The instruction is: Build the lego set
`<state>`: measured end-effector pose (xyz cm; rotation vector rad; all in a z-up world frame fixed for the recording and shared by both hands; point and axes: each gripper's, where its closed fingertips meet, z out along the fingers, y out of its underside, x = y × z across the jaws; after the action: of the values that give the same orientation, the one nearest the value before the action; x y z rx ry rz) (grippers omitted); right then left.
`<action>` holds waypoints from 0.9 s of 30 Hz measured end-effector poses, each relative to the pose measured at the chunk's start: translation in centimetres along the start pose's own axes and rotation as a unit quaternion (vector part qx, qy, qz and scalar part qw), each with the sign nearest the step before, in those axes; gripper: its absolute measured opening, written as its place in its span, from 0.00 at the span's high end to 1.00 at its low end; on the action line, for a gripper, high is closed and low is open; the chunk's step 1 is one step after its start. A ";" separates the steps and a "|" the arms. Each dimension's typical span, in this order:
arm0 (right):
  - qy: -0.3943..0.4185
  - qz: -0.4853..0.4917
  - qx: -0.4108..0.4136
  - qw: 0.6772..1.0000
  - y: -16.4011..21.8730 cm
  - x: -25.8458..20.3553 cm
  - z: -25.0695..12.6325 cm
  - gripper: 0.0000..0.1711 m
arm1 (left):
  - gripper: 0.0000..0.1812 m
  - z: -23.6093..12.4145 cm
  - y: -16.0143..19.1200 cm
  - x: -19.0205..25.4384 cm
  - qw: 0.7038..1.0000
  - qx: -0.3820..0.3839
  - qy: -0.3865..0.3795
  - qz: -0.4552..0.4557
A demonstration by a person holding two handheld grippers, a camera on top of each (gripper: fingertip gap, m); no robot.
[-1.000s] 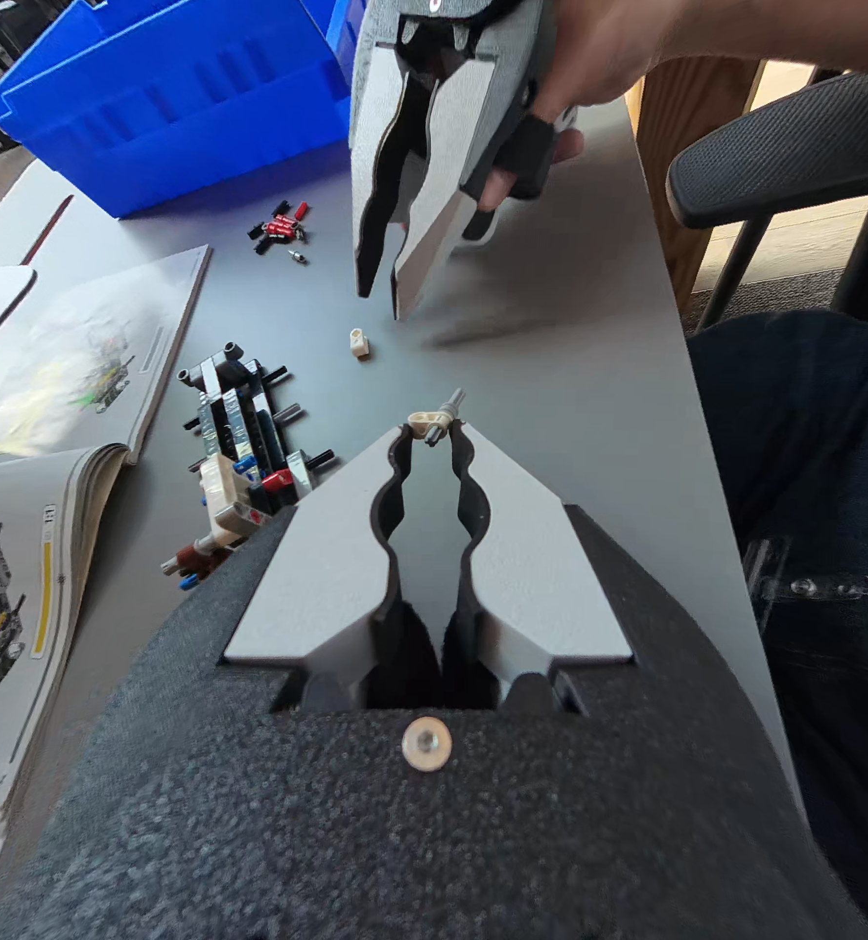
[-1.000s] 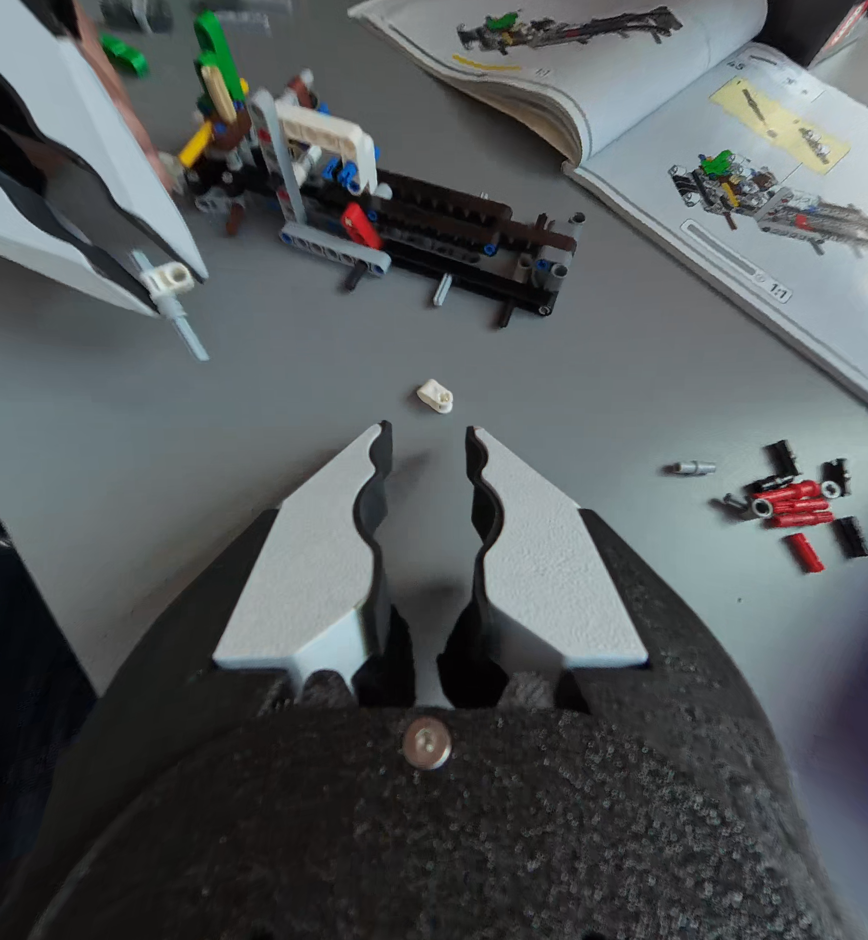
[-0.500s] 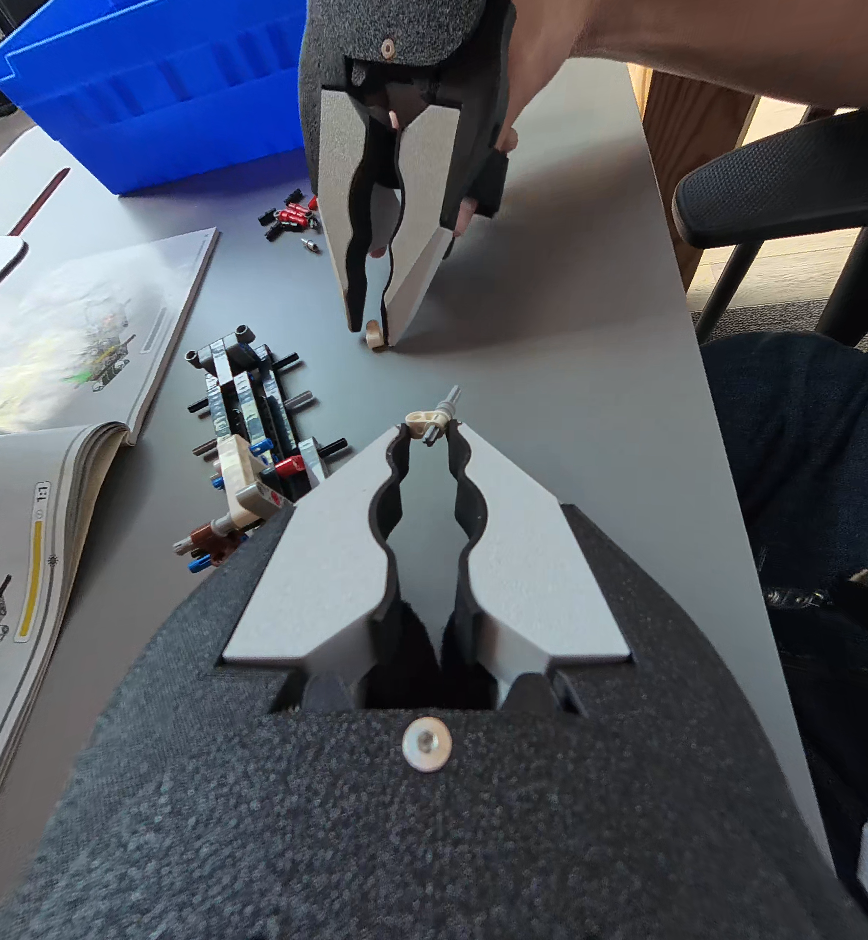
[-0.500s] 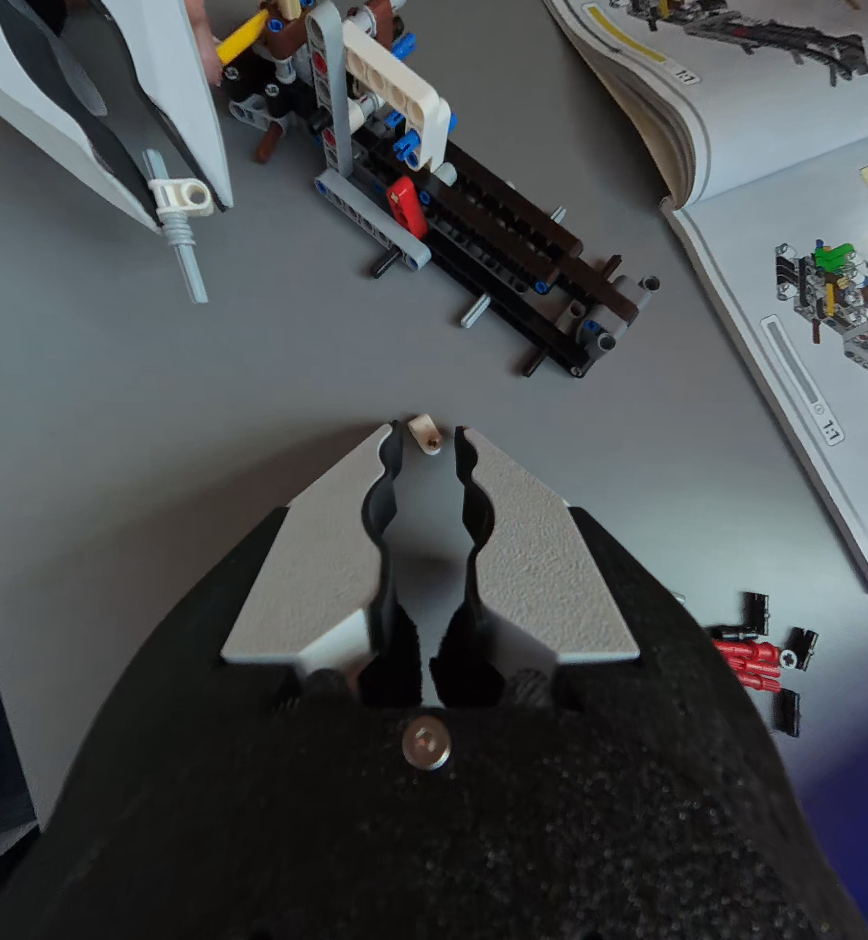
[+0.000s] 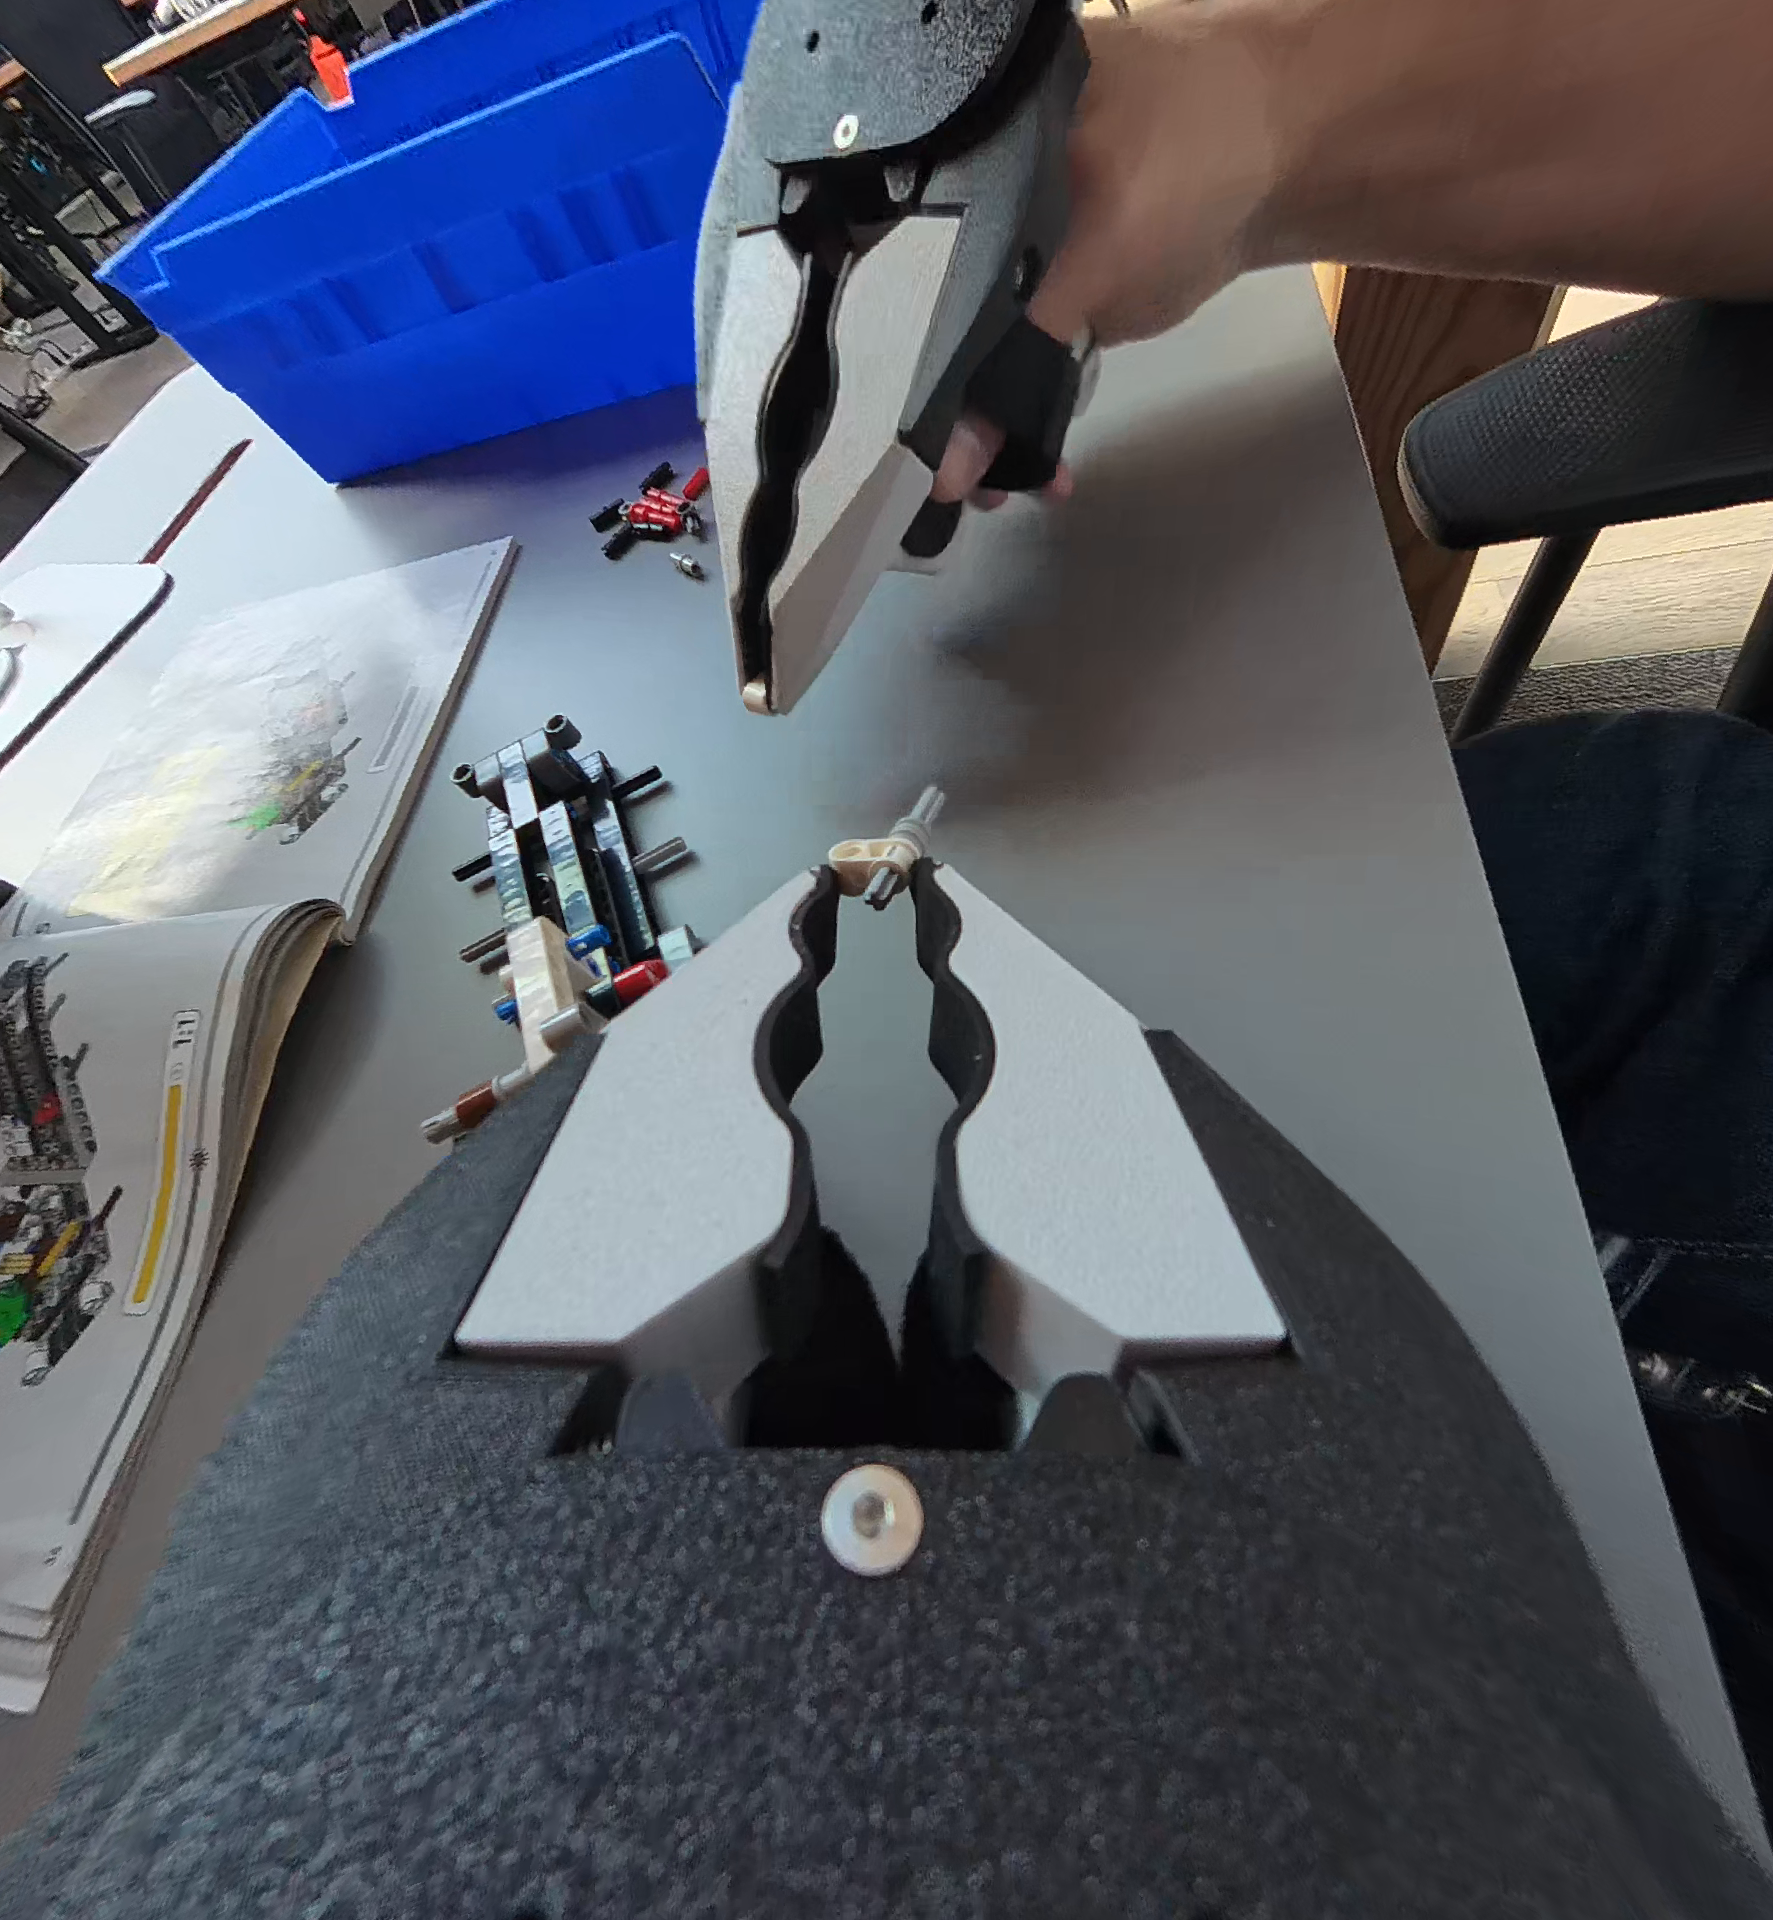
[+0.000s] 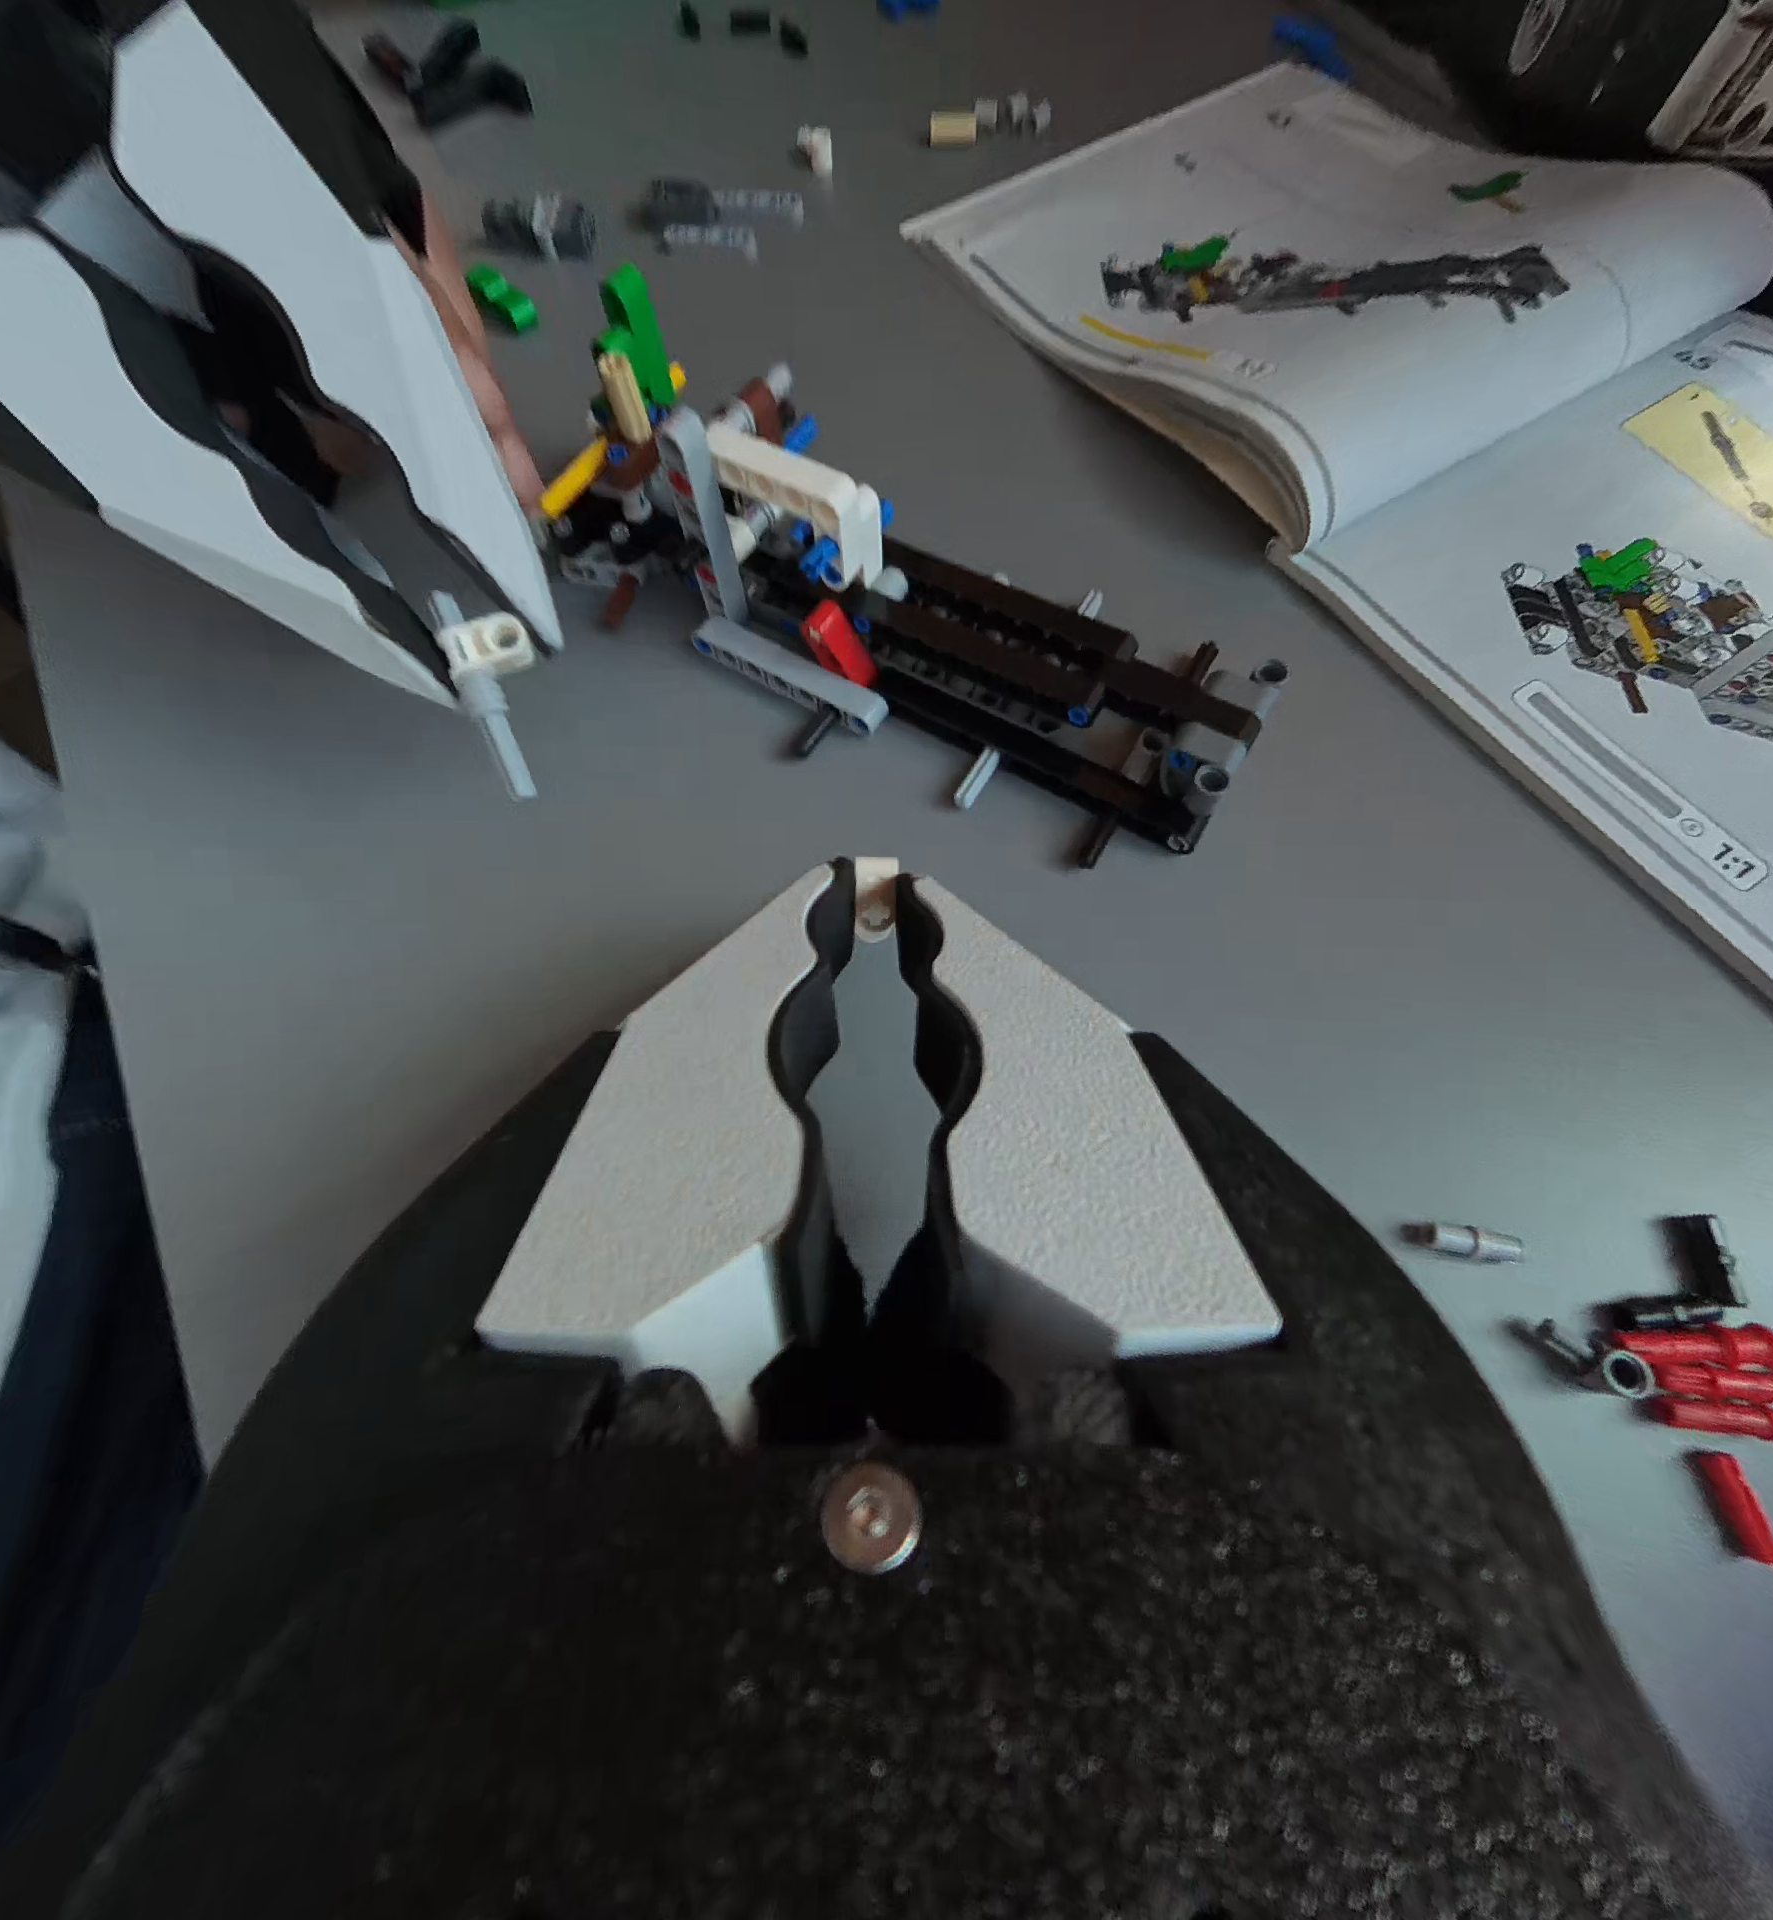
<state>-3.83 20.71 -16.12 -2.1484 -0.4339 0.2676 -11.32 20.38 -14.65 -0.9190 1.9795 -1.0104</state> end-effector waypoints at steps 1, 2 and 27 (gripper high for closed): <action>-0.005 0.020 0.026 0.999 -0.8 -0.4 -0.2 0.96 | 0.93 -0.2 -0.3 -0.3 1.000 0.009 -0.010 0.004; -0.013 0.042 0.052 0.998 -1.5 -0.9 -0.4 0.96 | 0.93 -0.4 -0.6 -0.6 1.000 0.018 -0.017 0.007; -0.127 0.336 0.314 0.879 -7.5 -4.2 -1.5 0.97 | 1.00 -2.5 -3.0 -3.8 0.987 0.063 -0.138 0.048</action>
<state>-8.69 21.89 -8.97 -1.5421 0.2642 0.9513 -10.81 23.07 -9.97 -0.8372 1.6930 -0.8895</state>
